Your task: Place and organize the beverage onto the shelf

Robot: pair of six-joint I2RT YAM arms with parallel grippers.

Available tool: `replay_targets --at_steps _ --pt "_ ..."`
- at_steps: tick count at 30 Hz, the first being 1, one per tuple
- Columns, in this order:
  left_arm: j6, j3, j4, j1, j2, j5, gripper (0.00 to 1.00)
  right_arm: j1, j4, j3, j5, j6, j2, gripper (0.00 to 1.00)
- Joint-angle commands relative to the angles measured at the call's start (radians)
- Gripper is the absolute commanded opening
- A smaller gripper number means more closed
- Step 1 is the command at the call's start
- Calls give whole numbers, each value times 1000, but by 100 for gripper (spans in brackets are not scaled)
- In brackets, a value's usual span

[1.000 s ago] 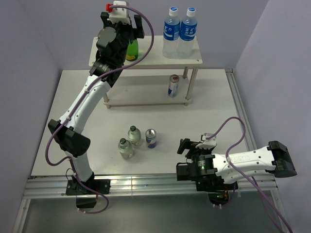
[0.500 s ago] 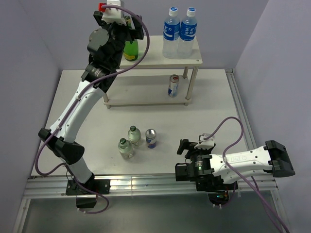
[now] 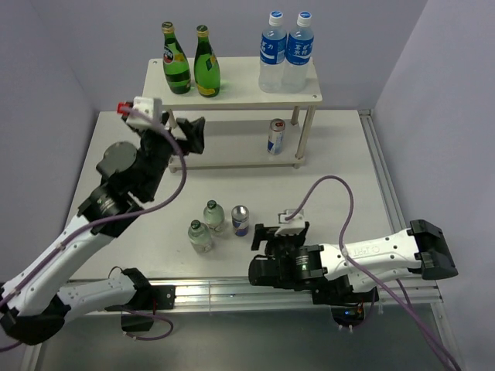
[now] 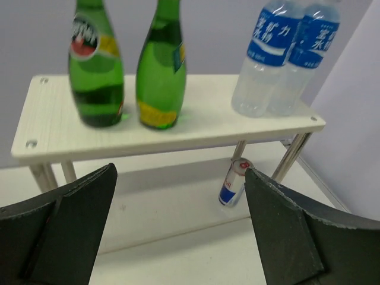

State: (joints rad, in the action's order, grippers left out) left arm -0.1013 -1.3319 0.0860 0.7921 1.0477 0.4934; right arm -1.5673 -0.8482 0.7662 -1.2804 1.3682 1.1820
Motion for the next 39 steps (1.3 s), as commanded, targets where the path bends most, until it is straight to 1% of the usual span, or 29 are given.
replay_targets --at_steps 1,2,3,4,6,7,8,10,11,17,23,26,29,30,32,33,35,36,37,38,39 --pt "-135 190 29 4 -119 40 95 -10 641 -75 114 -568 -54 100" --pt "-158 254 37 7 -144 37 95 -4 843 -111 216 -671 -74 100" --pt "-169 279 52 9 -182 36 95 10 891 -131 252 -664 -71 100" --pt "-175 298 69 10 -201 39 95 45 905 -136 280 -656 -58 100" --pt "-192 336 96 21 -230 86 96 85 913 -116 315 -650 19 100" --pt "-195 345 97 51 -251 100 96 110 929 -102 340 -662 46 100" --pt "-199 349 98 65 -262 106 96 118 989 -99 358 -682 100 100" --pt "-201 362 101 84 -271 122 96 133 1035 -81 387 -722 154 100" --pt "-199 365 98 87 -272 129 96 156 1060 -70 391 -728 207 100" --pt "-193 365 109 119 -273 162 96 242 1109 -22 397 -733 341 100" --pt "-181 384 103 167 -293 211 96 300 1112 8 352 -712 427 100" --pt "-172 385 104 193 -295 240 96 329 1138 24 351 -733 468 100" --pt "-169 385 107 211 -298 261 97 357 1161 35 339 -739 502 97" --pt "-167 385 106 220 -301 264 97 362 1161 39 326 -735 510 90" --pt "-164 389 104 226 -302 277 97 378 1178 36 313 -732 527 82" --pt "-163 389 104 234 -304 281 97 380 1184 32 305 -733 533 71" --pt "-161 390 104 240 -304 290 97 388 1195 28 280 -736 539 63" --pt "-160 392 103 246 -302 296 98 391 1198 28 276 -745 541 55" --pt "-159 393 103 248 -301 300 98 394 1196 30 276 -751 538 51" --pt "-161 393 104 249 -298 303 98 403 1198 30 270 -771 532 36" --pt "-163 393 107 251 -296 301 98 409 1199 30 266 -782 521 26"
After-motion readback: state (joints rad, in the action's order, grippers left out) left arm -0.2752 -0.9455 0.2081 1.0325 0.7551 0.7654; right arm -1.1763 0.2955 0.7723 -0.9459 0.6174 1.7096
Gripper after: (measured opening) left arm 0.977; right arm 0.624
